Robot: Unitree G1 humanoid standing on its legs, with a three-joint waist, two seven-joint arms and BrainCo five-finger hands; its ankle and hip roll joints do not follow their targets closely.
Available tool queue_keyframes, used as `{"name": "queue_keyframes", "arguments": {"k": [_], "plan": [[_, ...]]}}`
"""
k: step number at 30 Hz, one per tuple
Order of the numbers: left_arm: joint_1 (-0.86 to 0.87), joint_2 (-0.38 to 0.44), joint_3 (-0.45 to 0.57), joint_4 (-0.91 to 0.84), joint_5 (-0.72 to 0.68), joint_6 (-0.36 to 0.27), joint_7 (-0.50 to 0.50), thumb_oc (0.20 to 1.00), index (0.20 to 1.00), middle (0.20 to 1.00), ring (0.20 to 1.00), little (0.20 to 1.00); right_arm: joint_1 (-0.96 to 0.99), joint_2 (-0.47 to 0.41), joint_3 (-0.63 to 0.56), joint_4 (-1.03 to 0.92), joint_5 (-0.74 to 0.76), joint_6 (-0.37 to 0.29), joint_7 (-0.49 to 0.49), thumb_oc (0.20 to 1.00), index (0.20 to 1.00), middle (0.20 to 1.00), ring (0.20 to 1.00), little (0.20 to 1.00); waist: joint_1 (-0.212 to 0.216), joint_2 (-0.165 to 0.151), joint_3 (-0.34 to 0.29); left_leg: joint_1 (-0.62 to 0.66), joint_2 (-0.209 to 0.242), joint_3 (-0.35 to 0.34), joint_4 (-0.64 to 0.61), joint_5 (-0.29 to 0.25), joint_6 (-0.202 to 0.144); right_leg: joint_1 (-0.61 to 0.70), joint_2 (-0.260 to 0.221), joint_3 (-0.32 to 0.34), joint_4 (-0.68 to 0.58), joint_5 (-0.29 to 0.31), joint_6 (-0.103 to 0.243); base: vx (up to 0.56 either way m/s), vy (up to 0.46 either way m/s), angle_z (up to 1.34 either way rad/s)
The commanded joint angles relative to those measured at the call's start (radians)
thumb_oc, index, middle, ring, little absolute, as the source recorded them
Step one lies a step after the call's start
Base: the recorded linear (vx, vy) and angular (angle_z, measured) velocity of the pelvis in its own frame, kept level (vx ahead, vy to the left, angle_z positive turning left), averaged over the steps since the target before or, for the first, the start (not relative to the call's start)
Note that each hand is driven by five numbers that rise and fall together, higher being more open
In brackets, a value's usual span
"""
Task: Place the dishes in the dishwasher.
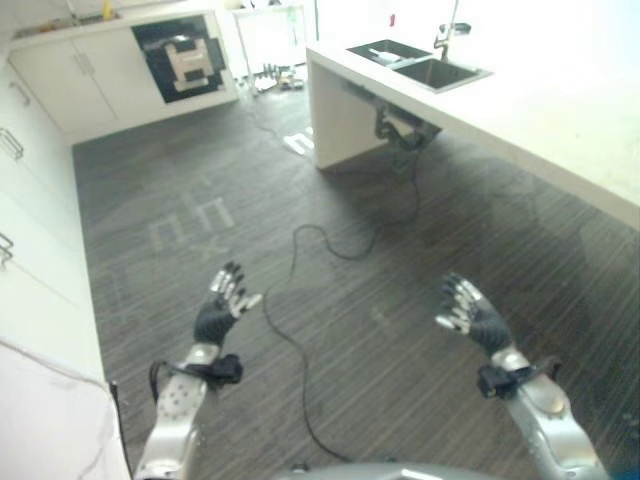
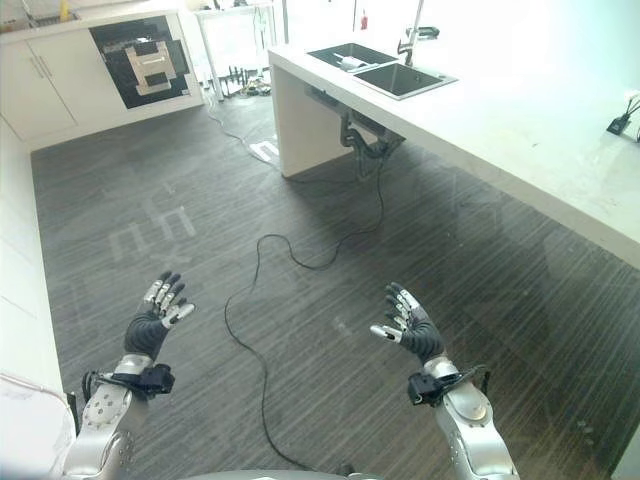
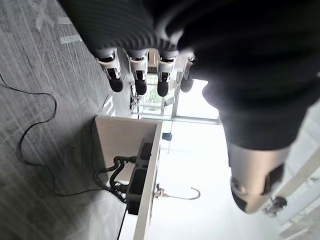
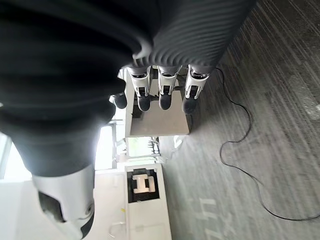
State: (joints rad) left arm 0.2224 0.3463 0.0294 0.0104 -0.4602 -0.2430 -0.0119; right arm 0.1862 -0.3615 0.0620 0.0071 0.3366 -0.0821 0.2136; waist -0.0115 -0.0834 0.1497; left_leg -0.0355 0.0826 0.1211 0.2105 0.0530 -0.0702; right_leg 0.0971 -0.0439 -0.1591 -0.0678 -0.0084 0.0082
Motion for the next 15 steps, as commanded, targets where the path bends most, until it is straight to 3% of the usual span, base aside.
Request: {"name": "queue_keyframes", "arguments": {"k": [1,3,6,7,8,11,13,15], "plan": [[-0.045,0.010,0.021,-0.009,-0.029,-0.089,-0.011,1.000,1.000,1.000,1.000,1.000,-0.046,-0.034,-0.051,-0.065,0.035,-0.101,0.019,1.000,1.000,1.000,1.000,1.000,0.009,0.016,0.032,-0.061,-0.002,0.047,0.127,-0.061,-0.005,0.057,-0.005,-0.019,0.026,-0.025,0.041,0.17,-0.039,-0.02],[-0.039,0.002,0.017,-0.006,-0.022,-0.091,-0.003,1.000,1.000,1.000,1.000,1.000,-0.058,-0.026,-0.044,-0.051,0.034,-0.102,0.016,1.000,1.000,1.000,1.000,1.000,0.017,0.036,0.042,-0.050,0.022,0.086,-0.012,-0.023,-0.015,0.080,0.007,-0.011,0.021,-0.047,0.052,0.29,0.108,0.00],[0.003,0.003,0.032,-0.017,-0.040,-0.099,-0.007,1.000,1.000,1.000,1.000,1.000,-0.020,-0.033,-0.065,-0.062,0.031,-0.110,0.043,1.000,1.000,1.000,1.000,1.000,0.039,0.083,0.045,-0.072,0.079,0.112,-0.279,0.158,-0.071,0.174,0.046,0.007,-0.017,-0.094,0.061,0.42,0.199,-0.01],[0.015,0.000,0.037,-0.017,-0.049,-0.103,-0.011,1.000,1.000,1.000,1.000,1.000,-0.013,-0.036,-0.069,-0.058,0.032,-0.117,0.052,1.000,1.000,1.000,1.000,1.000,0.045,0.089,0.046,-0.088,0.085,0.096,-0.290,0.171,-0.079,0.188,0.051,0.017,-0.019,-0.105,0.058,0.44,0.239,0.02],[0.027,-0.005,0.042,-0.022,-0.050,-0.106,-0.009,1.000,1.000,1.000,1.000,1.000,-0.007,-0.039,-0.071,-0.057,0.035,-0.121,0.064,1.000,1.000,1.000,1.000,1.000,0.053,0.092,0.046,-0.118,0.088,0.077,-0.298,0.171,-0.083,0.206,0.054,0.034,-0.018,-0.121,0.054,0.44,0.272,-0.17],[0.037,-0.005,0.042,-0.022,-0.037,-0.125,0.026,1.000,1.000,1.000,1.000,1.000,0.007,-0.044,-0.069,-0.067,0.040,-0.110,0.107,1.000,1.000,1.000,1.000,1.000,0.052,0.093,0.029,-0.095,0.072,0.090,-0.298,0.119,-0.053,0.239,0.028,0.058,0.014,-0.162,0.068,0.51,0.370,-0.59],[0.008,0.010,0.044,-0.023,-0.031,-0.105,0.026,1.000,1.000,1.000,1.000,1.000,0.009,-0.034,-0.071,-0.096,0.058,-0.081,0.098,1.000,1.000,1.000,1.000,1.000,0.074,0.063,0.000,-0.082,0.022,0.055,-0.297,0.076,-0.007,0.265,-0.009,0.073,0.051,-0.186,0.105,0.48,0.324,-0.74],[-0.015,0.029,0.045,-0.032,-0.012,-0.089,-0.006,1.000,1.000,1.000,1.000,1.000,-0.004,-0.014,-0.064,-0.108,0.043,-0.083,0.063,1.000,1.000,1.000,1.000,1.000,0.091,0.037,-0.018,-0.063,-0.025,0.045,-0.297,0.049,0.036,0.235,-0.057,0.043,0.142,-0.125,0.152,0.36,0.274,0.11]]}}
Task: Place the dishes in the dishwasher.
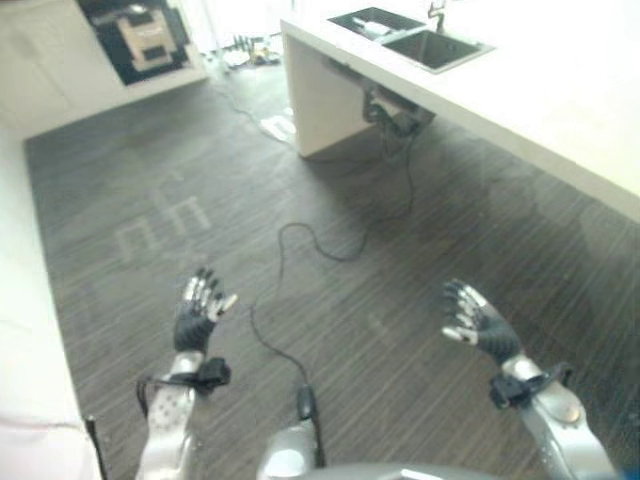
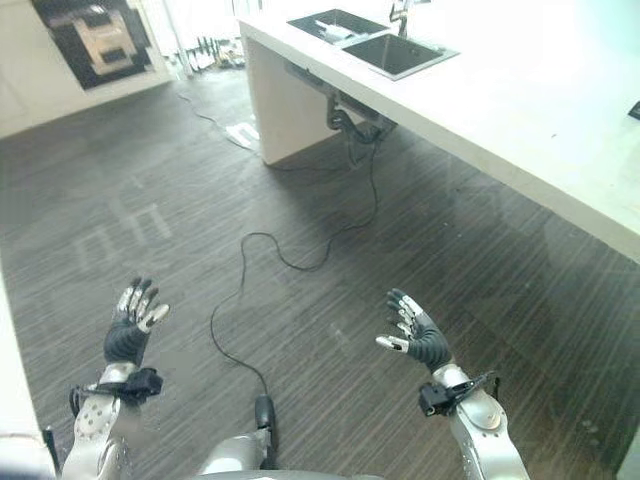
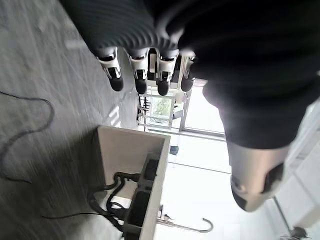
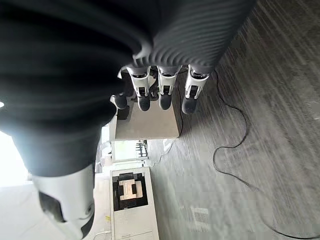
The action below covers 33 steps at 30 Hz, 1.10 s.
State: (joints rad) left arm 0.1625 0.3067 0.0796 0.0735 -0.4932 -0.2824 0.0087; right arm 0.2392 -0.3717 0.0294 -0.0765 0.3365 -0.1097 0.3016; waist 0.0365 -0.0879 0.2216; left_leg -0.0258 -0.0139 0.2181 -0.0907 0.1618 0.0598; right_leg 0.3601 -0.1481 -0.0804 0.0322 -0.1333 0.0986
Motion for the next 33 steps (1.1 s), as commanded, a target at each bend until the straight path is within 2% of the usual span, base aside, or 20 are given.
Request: {"name": "queue_keyframes", "arguments": {"k": [1,3,4,5,7,8,9,10,12,13,15,18,21,23,24,26,27,30,32,33], "plan": [[0.039,0.073,-0.003,-0.095,0.018,-0.040,-0.042,1.000,1.000,1.000,1.000,1.000,-0.066,0.005,-0.028,-0.024,0.037,-0.056,-0.040,1.000,1.000,1.000,1.000,1.000,0.047,0.030,-0.096,-0.061,0.048,-0.059,0.004,-0.070,-0.076,-0.057,0.026,-0.045,0.107,0.050,0.085,0.31,0.285,0.65],[0.032,0.076,-0.004,-0.094,0.031,-0.027,-0.065,1.000,1.000,1.000,1.000,1.000,-0.077,0.023,-0.024,-0.020,0.040,-0.056,-0.054,1.000,1.000,1.000,1.000,1.000,0.055,0.021,-0.107,-0.046,0.014,-0.074,0.004,-0.086,-0.051,-0.095,0.003,-0.056,0.246,0.138,0.111,0.28,0.255,0.67],[0.029,0.075,-0.007,-0.095,0.046,-0.024,-0.073,1.000,1.000,1.000,1.000,1.000,-0.079,0.037,-0.019,-0.017,0.037,-0.061,-0.060,1.000,1.000,1.000,1.000,1.000,0.058,0.029,-0.113,-0.030,-0.002,-0.087,0.004,-0.098,-0.039,-0.146,-0.010,-0.056,0.375,0.215,0.118,0.30,0.276,0.61],[0.024,0.078,-0.007,-0.097,0.053,-0.012,-0.077,1.000,1.000,1.000,1.000,1.000,-0.076,0.050,-0.014,-0.015,0.029,-0.063,-0.059,1.000,1.000,1.000,1.000,1.000,0.055,0.047,-0.116,-0.011,-0.007,-0.093,0.007,-0.119,-0.025,-0.211,-0.006,-0.054,0.525,0.244,0.117,0.36,0.329,0.55],[0.016,0.078,-0.012,-0.094,0.062,-0.008,-0.064,1.000,1.000,1.000,1.000,1.000,-0.081,0.057,0.011,0.001,0.011,-0.074,-0.062,1.000,1.000,1.000,1.000,1.000,0.039,0.073,-0.110,0.028,-0.002,-0.095,0.009,-0.143,-0.017,-0.332,-0.006,-0.062,0.652,0.251,0.099,0.26,0.230,0.20],[0.009,0.078,-0.018,-0.090,0.062,-0.004,-0.053,1.000,1.000,1.000,1.000,1.000,-0.086,0.057,0.024,0.016,-0.002,-0.076,-0.068,1.000,1.000,1.000,1.000,1.000,0.028,0.081,-0.104,0.048,-0.005,-0.094,0.005,-0.149,-0.016,-0.384,0.012,-0.072,0.641,0.224,0.080,0.29,0.105,-0.04],[0.001,0.085,-0.016,-0.088,0.046,0.002,-0.061,1.000,1.000,1.000,1.000,1.000,-0.082,0.043,0.027,0.019,0.001,-0.077,-0.075,1.000,1.000,1.000,1.000,1.000,0.010,0.076,-0.093,0.064,-0.020,-0.106,0.003,-0.148,-0.019,-0.412,0.052,-0.099,0.565,0.144,0.058,0.36,0.038,-0.03],[-0.004,0.087,-0.018,-0.090,0.043,0.008,-0.070,1.000,1.000,1.000,1.000,1.000,-0.075,0.034,0.023,0.016,0.013,-0.073,-0.078,1.000,1.000,1.000,1.000,1.000,-0.001,0.072,-0.086,0.075,-0.028,-0.116,0.003,-0.152,-0.021,-0.432,0.074,-0.120,0.484,0.125,0.050,0.42,-0.060,0.00],[-0.006,0.098,-0.024,-0.091,0.040,0.021,-0.104,1.000,1.000,1.000,1.000,1.000,-0.033,0.017,-0.013,0.014,0.043,-0.085,-0.058,1.000,1.000,1.000,1.000,1.000,-0.060,0.048,-0.057,0.143,-0.052,-0.152,0.003,-0.200,-0.027,-0.496,0.077,-0.134,0.200,0.164,0.049,0.53,-0.142,0.44],[-0.003,0.100,-0.027,-0.093,0.039,0.024,-0.114,1.000,1.000,1.000,1.000,1.000,-0.021,0.012,-0.024,0.014,0.052,-0.089,-0.053,1.000,1.000,1.000,1.000,1.000,-0.080,0.047,-0.046,0.166,-0.052,-0.164,0.003,-0.214,-0.029,-0.511,0.073,-0.124,0.133,0.183,0.055,0.61,-0.184,1.00],[0.006,0.098,-0.052,-0.091,0.046,0.026,-0.118,1.000,1.000,1.000,1.000,1.000,-0.013,0.001,-0.041,0.011,0.063,-0.082,-0.051,1.000,1.000,1.000,1.000,1.000,-0.117,0.055,-0.029,0.232,-0.040,-0.177,0.003,-0.258,-0.042,-0.563,0.035,-0.136,-0.006,0.277,0.081,0.52,-0.175,1.13],[0.018,0.090,-0.065,-0.087,0.048,0.015,-0.108,1.000,1.000,1.000,1.000,1.000,-0.034,-0.006,-0.029,0.013,0.068,-0.075,-0.052,1.000,1.000,1.000,1.000,1.000,-0.114,0.053,-0.045,0.277,-0.039,-0.171,0.003,-0.298,-0.046,-0.548,0.024,-0.182,-0.105,0.305,0.086,0.40,-0.202,0.63],[0.017,0.081,-0.068,-0.090,0.015,0.040,-0.099,1.000,1.000,1.000,1.000,1.000,-0.055,-0.010,-0.019,0.011,0.060,-0.064,-0.078,1.000,1.000,1.000,1.000,1.000,-0.127,0.046,-0.082,0.328,-0.045,-0.170,0.005,-0.337,-0.039,-0.505,0.024,-0.144,-0.093,0.344,0.086,0.32,-0.245,0.10],[0.019,0.072,-0.071,-0.101,0.015,0.046,-0.099,1.000,1.000,1.000,1.000,1.000,-0.078,-0.014,-0.015,0.008,0.067,-0.065,-0.076,1.000,1.000,1.000,1.000,1.000,-0.126,0.050,-0.102,0.344,-0.032,-0.145,0.050,-0.360,-0.056,-0.474,0.024,-0.167,-0.077,0.323,0.063,0.27,-0.262,0.40],[0.020,0.071,-0.075,-0.105,0.023,0.041,-0.097,1.000,1.000,1.000,1.000,1.000,-0.085,-0.017,-0.014,0.011,0.065,-0.071,-0.073,1.000,1.000,1.000,1.000,1.000,-0.128,0.055,-0.107,0.339,-0.021,-0.134,0.082,-0.350,-0.068,-0.467,0.030,-0.172,-0.072,0.311,0.052,0.19,-0.215,0.00],[0.022,0.068,-0.088,-0.108,0.008,0.036,-0.082,1.000,1.000,1.000,1.000,1.000,-0.093,-0.032,-0.016,0.005,0.065,-0.067,-0.063,1.000,1.000,1.000,1.000,1.000,-0.136,0.068,-0.114,0.306,0.019,-0.116,0.227,-0.265,-0.119,-0.440,0.053,-0.177,-0.067,0.270,0.013,0.21,-0.262,-0.14],[0.026,0.059,-0.093,-0.112,-0.006,0.031,-0.083,1.000,1.000,1.000,1.000,1.000,-0.090,-0.040,-0.022,0.007,0.059,-0.071,-0.053,1.000,1.000,1.000,1.000,1.000,-0.133,0.063,-0.112,0.241,0.033,-0.126,0.409,-0.174,-0.161,-0.407,0.061,-0.168,-0.073,0.245,-0.013,0.18,-0.237,-0.24],[0.056,0.037,-0.103,-0.125,-0.021,-0.002,-0.087,1.000,1.000,1.000,1.000,1.000,-0.079,-0.059,-0.024,0.016,0.052,-0.079,-0.035,1.000,1.000,1.000,1.000,1.000,-0.105,0.036,-0.093,0.049,-0.007,-0.162,0.733,-0.127,-0.180,-0.349,0.050,-0.139,-0.072,0.207,-0.050,0.18,-0.161,-0.70],[0.056,0.032,-0.102,-0.126,-0.039,-0.017,-0.095,1.000,1.000,1.000,1.000,1.000,-0.082,-0.064,-0.022,0.025,0.050,-0.077,-0.028,1.000,1.000,1.000,1.000,1.000,-0.084,0.023,-0.076,-0.047,0.025,-0.134,0.736,-0.148,-0.153,-0.313,0.051,-0.136,-0.074,0.187,-0.054,0.18,-0.057,-0.71],[0.059,0.031,-0.090,-0.138,-0.072,-0.023,-0.113,1.000,1.000,1.000,1.000,1.000,-0.090,-0.066,-0.019,0.025,0.059,-0.074,-0.024,1.000,1.000,1.000,1.000,1.000,-0.070,0.023,-0.065,-0.063,0.056,-0.108,0.627,-0.164,-0.137,-0.294,0.061,-0.123,-0.078,0.173,-0.047,0.25,0.069,-0.48]]}}
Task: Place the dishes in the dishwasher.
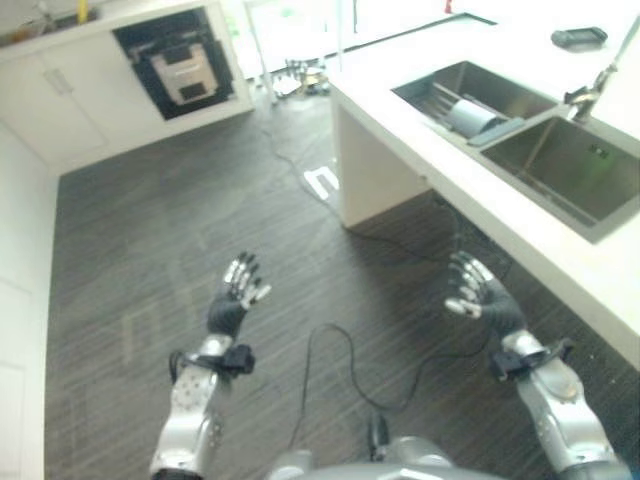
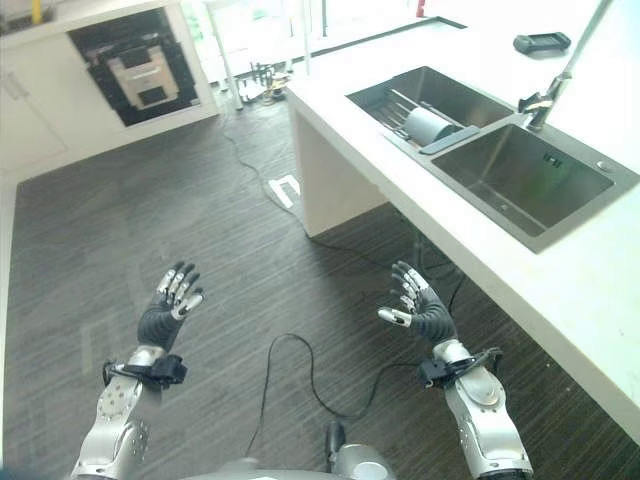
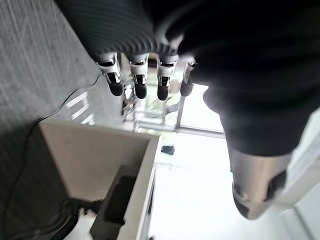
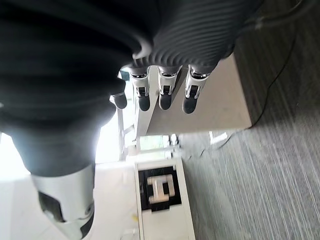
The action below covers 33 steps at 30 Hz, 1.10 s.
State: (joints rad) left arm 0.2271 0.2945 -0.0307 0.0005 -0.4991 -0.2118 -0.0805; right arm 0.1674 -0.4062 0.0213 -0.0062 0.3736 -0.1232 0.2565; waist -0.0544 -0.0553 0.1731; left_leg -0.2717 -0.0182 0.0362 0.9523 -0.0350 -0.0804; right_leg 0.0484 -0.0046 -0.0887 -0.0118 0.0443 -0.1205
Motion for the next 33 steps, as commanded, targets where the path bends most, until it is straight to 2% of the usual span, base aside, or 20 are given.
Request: {"name": "queue_keyframes", "arguments": {"k": [1,3,4,6,7,8,14,21,24,25,26,27,28,29,30,31,32,33], "plan": [[0.006,0.044,0.036,-0.077,-0.085,-0.098,-0.041,1.000,1.000,1.000,1.000,1.000,-0.021,-0.032,-0.013,-0.049,0.028,-0.054,0.028,1.000,1.000,1.000,1.000,1.000,0.027,-0.005,-0.013,0.218,0.088,0.096,-0.551,0.034,0.005,0.032,-0.074,-0.099,-0.038,-0.014,0.183,0.27,0.147,-0.35],[0.017,0.048,0.052,-0.075,-0.103,-0.110,-0.054,1.000,1.000,1.000,1.000,1.000,-0.019,-0.028,-0.017,-0.055,0.023,-0.051,0.039,1.000,1.000,1.000,1.000,1.000,0.035,0.011,-0.012,0.251,0.105,0.100,-0.751,0.056,-0.005,0.049,-0.058,-0.076,-0.048,-0.025,0.200,0.30,0.226,-0.53],[0.027,0.044,0.064,-0.078,-0.116,-0.113,-0.056,1.000,1.000,1.000,1.000,1.000,-0.011,-0.028,-0.018,-0.072,0.015,-0.043,0.046,1.000,1.000,1.000,1.000,1.000,0.050,0.026,-0.014,0.267,0.115,0.063,-0.932,0.096,-0.025,0.077,-0.047,-0.044,-0.062,-0.039,0.215,0.36,0.297,-0.53],[0.031,0.036,0.072,-0.077,-0.128,-0.120,-0.064,1.000,1.000,1.000,1.000,1.000,0.001,-0.034,-0.024,-0.093,-0.001,-0.039,0.057,1.000,1.000,1.000,1.000,1.000,0.067,0.032,-0.012,0.272,0.137,0.036,-1.014,0.142,-0.049,0.115,-0.047,-0.022,-0.071,-0.066,0.220,0.27,0.268,-0.32],[0.030,0.031,0.071,-0.070,-0.124,-0.132,-0.071,1.000,1.000,1.000,1.000,1.000,0.004,-0.037,-0.024,-0.093,-0.005,-0.047,0.061,1.000,1.000,1.000,1.000,1.000,0.072,0.032,-0.011,0.262,0.141,0.035,-0.997,0.142,-0.050,0.128,-0.053,-0.021,-0.073,-0.076,0.220,0.18,0.270,-0.57],[0.022,0.026,0.061,-0.065,-0.106,-0.144,-0.061,1.000,1.000,1.000,1.000,1.000,0.000,-0.044,-0.021,-0.095,-0.003,-0.050,0.059,1.000,1.000,1.000,1.000,1.000,0.073,0.029,-0.017,0.271,0.141,0.048,-1.016,0.112,-0.042,0.135,-0.071,-0.034,-0.074,-0.083,0.227,0.16,0.288,-0.65],[-0.065,0.064,0.064,-0.052,-0.106,-0.114,-0.038,1.000,1.000,1.000,1.000,1.000,0.016,-0.029,-0.038,-0.154,0.004,-0.036,0.050,1.000,1.000,1.000,1.000,1.000,0.049,0.026,-0.043,0.334,0.121,0.079,-1.040,0.057,-0.016,0.121,-0.136,-0.097,-0.033,-0.082,0.277,0.13,0.239,-0.16],[-0.103,0.084,0.131,-0.126,-0.093,-0.201,-0.032,1.000,1.000,1.000,1.000,1.000,-0.021,0.012,-0.029,-0.156,-0.026,-0.044,0.018,1.000,1.000,1.000,1.000,1.000,0.084,-0.001,-0.046,0.341,0.056,0.056,-1.040,0.023,0.054,0.096,-0.188,-0.095,0.060,-0.075,0.309,0.11,0.204,0.22],[-0.108,0.090,0.144,-0.169,-0.065,-0.226,-0.018,1.000,1.000,1.000,1.000,1.000,-0.022,0.015,-0.033,-0.173,-0.030,-0.044,0.005,1.000,1.000,1.000,1.000,1.000,0.091,-0.012,-0.048,0.337,0.026,0.031,-1.038,0.017,0.083,0.072,-0.182,-0.073,0.155,-0.059,0.305,0.11,0.176,0.03],[-0.105,0.090,0.146,-0.190,-0.059,-0.236,-0.015,1.000,1.000,1.000,1.000,1.000,-0.016,0.014,-0.037,-0.188,-0.025,-0.045,0.004,1.000,1.000,1.000,1.000,1.000,0.087,-0.013,-0.046,0.341,0.012,0.014,-1.038,0.014,0.096,0.036,-0.169,-0.055,0.234,-0.029,0.302,0.10,0.185,-0.11],[-0.103,0.087,0.144,-0.218,-0.061,-0.249,-0.021,1.000,1.000,1.000,1.000,1.000,-0.004,0.012,-0.040,-0.211,-0.054,-0.065,0.001,1.000,1.000,1.000,1.000,1.000,0.082,-0.004,-0.040,0.348,0.002,-0.013,-1.035,0.004,0.113,-0.032,-0.135,-0.038,0.385,-0.019,0.293,0.12,0.190,-0.53],[-0.097,0.084,0.146,-0.228,-0.063,-0.258,-0.019,1.000,1.000,1.000,1.000,1.000,0.001,0.003,-0.041,-0.228,-0.034,-0.066,0.013,1.000,1.000,1.000,1.000,1.000,0.080,-0.002,-0.036,0.356,-0.001,-0.018,-1.036,0.000,0.114,-0.060,-0.122,-0.048,0.416,-0.019,0.289,0.16,0.131,-0.56],[-0.091,0.080,0.151,-0.250,-0.064,-0.266,-0.007,1.000,1.000,1.000,1.000,1.000,0.002,-0.004,-0.046,-0.255,0.002,-0.072,0.033,1.000,1.000,1.000,1.000,1.000,0.076,-0.003,-0.028,0.371,-0.002,-0.011,-1.040,-0.007,0.111,-0.090,-0.094,-0.086,0.399,-0.041,0.278,0.19,0.011,-0.65],[-0.097,0.085,0.153,-0.254,-0.074,-0.272,0.000,1.000,1.000,1.000,1.000,1.000,0.002,-0.015,-0.054,-0.268,0.023,-0.079,0.044,1.000,1.000,1.000,1.000,1.000,0.068,-0.010,-0.021,0.383,-0.008,-0.002,-1.040,-0.010,0.105,-0.096,-0.073,-0.116,0.327,-0.057,0.270,0.25,-0.045,-0.59],[-0.108,0.089,0.156,-0.257,-0.082,-0.270,0.008,1.000,1.000,1.000,1.000,1.000,0.003,-0.026,-0.068,-0.285,0.049,-0.081,0.050,1.000,1.000,1.000,1.000,1.000,0.058,-0.016,-0.015,0.398,-0.014,0.009,-1.040,-0.020,0.101,-0.102,-0.069,-0.149,0.249,-0.048,0.265,0.26,-0.088,-0.90],[-0.113,0.089,0.158,-0.258,-0.081,-0.273,0.019,1.000,1.000,1.000,1.000,1.000,0.000,-0.031,-0.076,-0.297,0.067,-0.081,0.055,1.000,1.000,1.000,1.000,1.000,0.050,-0.020,-0.010,0.417,-0.016,0.024,-1.040,-0.032,0.097,-0.112,-0.076,-0.182,0.195,-0.027,0.267,0.34,-0.189,-0.86],[-0.115,0.087,0.166,-0.269,-0.081,-0.279,0.035,1.000,1.000,1.000,1.000,1.000,-0.016,-0.037,-0.083,-0.311,0.093,-0.083,0.055,1.000,1.000,1.000,1.000,1.000,0.040,-0.025,-0.002,0.457,-0.017,0.058,-1.040,-0.058,0.088,-0.143,-0.108,-0.246,0.126,0.041,0.283,0.36,-0.275,-0.52],[-0.119,0.086,0.173,-0.290,-0.077,-0.277,0.047,1.000,1.000,1.000,1.000,1.000,-0.034,-0.037,-0.088,-0.321,0.113,-0.085,0.054,1.000,1.000,1.000,1.000,1.000,0.034,-0.022,-0.002,0.477,-0.015,0.067,-1.040,-0.076,0.088,-0.158,-0.126,-0.257,0.106,0.059,0.288,0.35,-0.323,-0.31]]}}
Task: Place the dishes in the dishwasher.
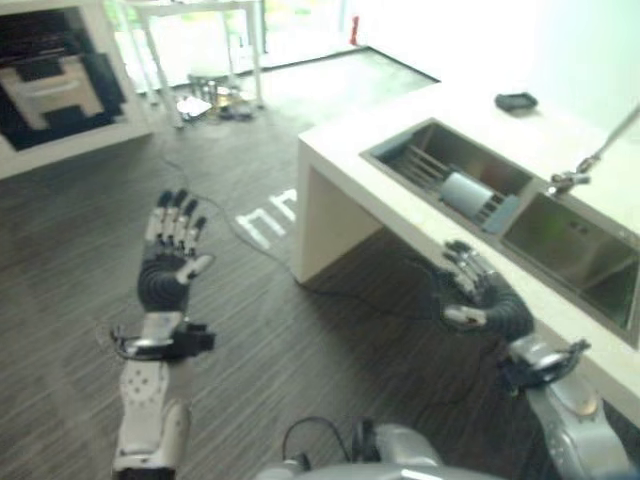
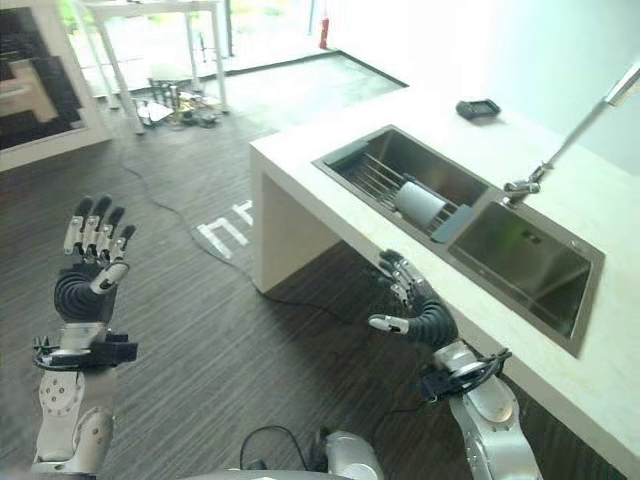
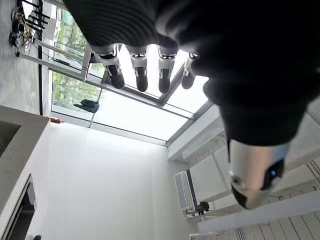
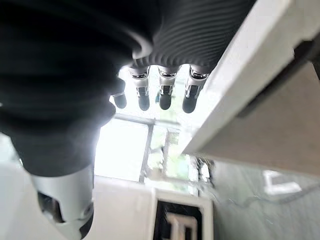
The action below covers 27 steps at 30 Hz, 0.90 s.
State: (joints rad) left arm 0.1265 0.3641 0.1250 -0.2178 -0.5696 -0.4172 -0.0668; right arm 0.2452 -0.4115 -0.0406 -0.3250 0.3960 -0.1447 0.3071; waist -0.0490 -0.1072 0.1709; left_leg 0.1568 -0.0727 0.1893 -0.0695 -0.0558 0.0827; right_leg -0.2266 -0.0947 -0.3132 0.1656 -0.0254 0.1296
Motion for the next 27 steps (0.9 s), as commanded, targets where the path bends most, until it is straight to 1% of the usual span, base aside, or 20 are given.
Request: {"name": "queue_keyframes", "arguments": {"k": [1,2,5,8,9,10,11,13,14,15,16,17,18,20,21,22,23,24,25,27], "plan": [[-0.023,0.013,0.014,-0.083,0.005,-0.078,0.038,1.000,1.000,1.000,1.000,1.000,-0.119,-0.027,-0.029,-0.008,0.094,-0.068,0.000,1.000,1.000,1.000,1.000,1.000,0.022,0.031,-0.005,0.054,0.036,-0.092,-0.018,-0.065,-0.074,0.127,-0.023,-0.007,-0.100,0.120,0.032,0.24,-0.274,-0.59],[-0.030,0.014,0.007,-0.085,0.018,-0.089,0.045,1.000,1.000,1.000,1.000,1.000,-0.123,-0.029,-0.032,-0.015,0.088,-0.070,-0.014,1.000,1.000,1.000,1.000,1.000,0.015,0.033,-0.013,0.058,0.032,-0.098,-0.018,-0.070,-0.073,0.139,-0.010,0.016,-0.126,0.121,0.028,0.21,-0.231,-0.63],[-0.058,0.015,-0.013,-0.095,0.022,-0.115,0.069,1.000,1.000,1.000,1.000,1.000,-0.161,-0.044,-0.036,-0.026,0.079,-0.079,-0.065,1.000,1.000,1.000,1.000,1.000,0.000,0.042,-0.047,0.087,0.040,-0.036,-0.018,-0.084,-0.079,0.181,-0.007,-0.012,-0.208,0.148,0.023,0.20,-0.227,0.12],[-0.086,0.020,-0.022,-0.108,0.065,-0.138,0.114,1.000,1.000,1.000,1.000,1.000,-0.168,-0.047,-0.051,-0.049,0.091,-0.077,-0.087,1.000,1.000,1.000,1.000,1.000,-0.029,0.059,-0.072,0.115,0.045,0.004,0.007,-0.103,-0.090,0.192,-0.005,-0.006,-0.205,0.136,0.009,0.20,-0.213,0.09],[-0.086,0.018,-0.020,-0.111,0.063,-0.146,0.117,1.000,1.000,1.000,1.000,1.000,-0.158,-0.043,-0.060,-0.051,0.090,-0.078,-0.084,1.000,1.000,1.000,1.000,1.000,-0.038,0.063,-0.076,0.108,0.054,0.014,0.050,-0.103,-0.102,0.194,-0.001,0.001,-0.203,0.128,-0.001,0.16,-0.183,-0.36],[-0.087,0.014,-0.020,-0.114,0.079,-0.163,0.119,1.000,1.000,1.000,1.000,1.000,-0.143,-0.042,-0.072,-0.052,0.088,-0.085,-0.080,1.000,1.000,1.000,1.000,1.000,-0.049,0.067,-0.077,0.078,0.081,0.029,0.153,-0.058,-0.134,0.207,0.007,0.010,-0.210,0.117,-0.021,0.15,-0.222,-0.44],[-0.080,0.010,-0.022,-0.130,0.108,-0.174,0.132,1.000,1.000,1.000,1.000,1.000,-0.121,-0.046,-0.087,-0.060,0.091,-0.089,-0.082,1.000,1.000,1.000,1.000,1.000,-0.056,0.064,-0.072,0.019,0.105,0.018,0.327,0.017,-0.182,0.231,0.017,0.032,-0.221,0.102,-0.048,0.13,-0.204,-0.33],[-0.065,0.008,-0.015,-0.145,0.112,-0.180,0.140,1.000,1.000,1.000,1.000,1.000,-0.111,-0.057,-0.101,-0.066,0.106,-0.089,-0.078,1.000,1.000,1.000,1.000,1.000,-0.051,0.055,-0.064,-0.053,0.096,-0.024,0.483,0.040,-0.202,0.247,0.018,0.061,-0.219,0.087,-0.066,0.13,-0.116,-0.37],[-0.052,0.003,-0.006,-0.147,0.112,-0.189,0.142,1.000,1.000,1.000,1.000,1.000,-0.104,-0.059,-0.109,-0.065,0.112,-0.089,-0.068,1.000,1.000,1.000,1.000,1.000,-0.041,0.050,-0.055,-0.117,0.086,-0.063,0.542,0.041,-0.198,0.263,0.019,0.088,-0.218,0.081,-0.072,0.18,-0.020,-0.61],[-0.044,0.001,0.002,-0.147,0.117,-0.194,0.147,1.000,1.000,1.000,1.000,1.000,-0.104,-0.058,-0.111,-0.066,0.119,-0.083,-0.070,1.000,1.000,1.000,1.000,1.000,-0.030,0.046,-0.048,-0.154,0.086,-0.079,0.521,0.014,-0.176,0.273,0.020,0.111,-0.218,0.076,-0.067,0.18,0.016,-0.65],[-0.042,0.000,0.006,-0.150,0.118,-0.192,0.149,1.000,1.000,1.000,1.000,1.000,-0.106,-0.057,-0.111,-0.066,0.119,-0.079,-0.074,1.000,1.000,1.000,1.000,1.000,-0.026,0.045,-0.045,-0.159,0.087,-0.083,0.502,0.007,-0.169,0.278,0.021,0.120,-0.219,0.073,-0.065,0.20,0.083,-0.85],[-0.030,0.000,0.015,-0.155,0.118,-0.192,0.157,1.000,1.000,1.000,1.000,1.000,-0.118,-0.056,-0.107,-0.061,0.119,-0.068,-0.079,1.000,1.000,1.000,1.000,1.000,-0.013,0.046,-0.042,-0.151,0.093,-0.092,0.416,-0.009,-0.152,0.289,0.028,0.151,-0.227,0.066,-0.055,0.23,0.133,-1.07],[-0.019,0.000,0.025,-0.156,0.118,-0.195,0.156,1.000,1.000,1.000,1.000,1.000,-0.128,-0.054,-0.105,-0.054,0.118,-0.059,-0.080,1.000,1.000,1.000,1.000,1.000,-0.006,0.052,-0.042,-0.140,0.105,-0.108,0.323,-0.009,-0.150,0.297,0.039,0.177,-0.235,0.061,-0.046,0.30,0.202,-1.01],[0.007,0.002,0.044,-0.160,0.128,-0.209,0.168,1.000,1.000,1.000,1.000,1.000,-0.141,-0.046,-0.098,-0.045,0.106,-0.053,-0.066,1.000,1.000,1.000,1.000,1.000,0.021,0.068,-0.042,-0.131,0.127,-0.181,0.086,0.047,-0.161,0.318,0.060,0.252,-0.245,0.047,-0.035,0.33,0.248,-0.98],[0.029,0.002,0.060,-0.172,0.117,-0.215,0.171,1.000,1.000,1.000,1.000,1.000,-0.136,-0.043,-0.099,-0.052,0.106,-0.043,-0.048,1.000,1.000,1.000,1.000,1.000,0.044,0.082,-0.041,-0.130,0.149,-0.246,-0.015,0.109,-0.184,0.345,0.071,0.289,-0.250,0.025,-0.032,0.33,0.246,-1.48],[0.037,0.000,0.068,-0.176,0.112,-0.218,0.168,1.000,1.000,1.000,1.000,1.000,-0.133,-0.041,-0.100,-0.058,0.094,-0.039,-0.046,1.000,1.000,1.000,1.000,1.000,0.054,0.087,-0.037,-0.151,0.160,-0.276,-0.018,0.130,-0.196,0.359,0.073,0.306,-0.251,0.014,-0.035,0.34,0.286,-1.40],[0.042,-0.006,0.075,-0.176,0.112,-0.224,0.168,1.000,1.000,1.000,1.000,1.000,-0.126,-0.046,-0.098,-0.070,0.083,-0.036,-0.044,1.000,1.000,1.000,1.000,1.000,0.065,0.091,-0.028,-0.181,0.171,-0.285,-0.018,0.154,-0.205,0.386,0.069,0.320,-0.253,-0.007,-0.035,0.22,0.249,-1.58],[0.040,-0.008,0.077,-0.176,0.106,-0.227,0.163,1.000,1.000,1.000,1.000,1.000,-0.126,-0.055,-0.097,-0.074,0.079,-0.035,-0.055,1.000,1.000,1.000,1.000,1.000,0.070,0.092,-0.023,-0.189,0.182,-0.278,-0.018,0.156,-0.205,0.396,0.058,0.322,-0.253,-0.017,-0.032,0.23,0.395,-1.42],[0.022,-0.001,0.069,-0.164,0.096,-0.235,0.153,1.000,1.000,1.000,1.000,1.000,-0.126,-0.076,-0.096,-0.073,0.074,-0.039,-0.090,1.000,1.000,1.000,1.000,1.000,0.056,0.095,-0.023,-0.183,0.208,-0.225,-0.018,0.141,-0.208,0.403,0.024,0.292,-0.253,-0.022,-0.017,0.22,0.413,-1.42],[-0.016,0.025,0.064,-0.153,0.078,-0.212,0.147,1.000,1.000,1.000,1.000,1.000,-0.083,-0.074,-0.136,-0.102,0.098,-0.025,-0.099,1.000,1.000,1.000,1.000,1.000,0.023,0.096,-0.034,-0.139,0.201,-0.193,-0.018,0.105,-0.200,0.398,-0.024,0.260,-0.248,-0.007,0.022,0.21,0.363,-0.74]]}}
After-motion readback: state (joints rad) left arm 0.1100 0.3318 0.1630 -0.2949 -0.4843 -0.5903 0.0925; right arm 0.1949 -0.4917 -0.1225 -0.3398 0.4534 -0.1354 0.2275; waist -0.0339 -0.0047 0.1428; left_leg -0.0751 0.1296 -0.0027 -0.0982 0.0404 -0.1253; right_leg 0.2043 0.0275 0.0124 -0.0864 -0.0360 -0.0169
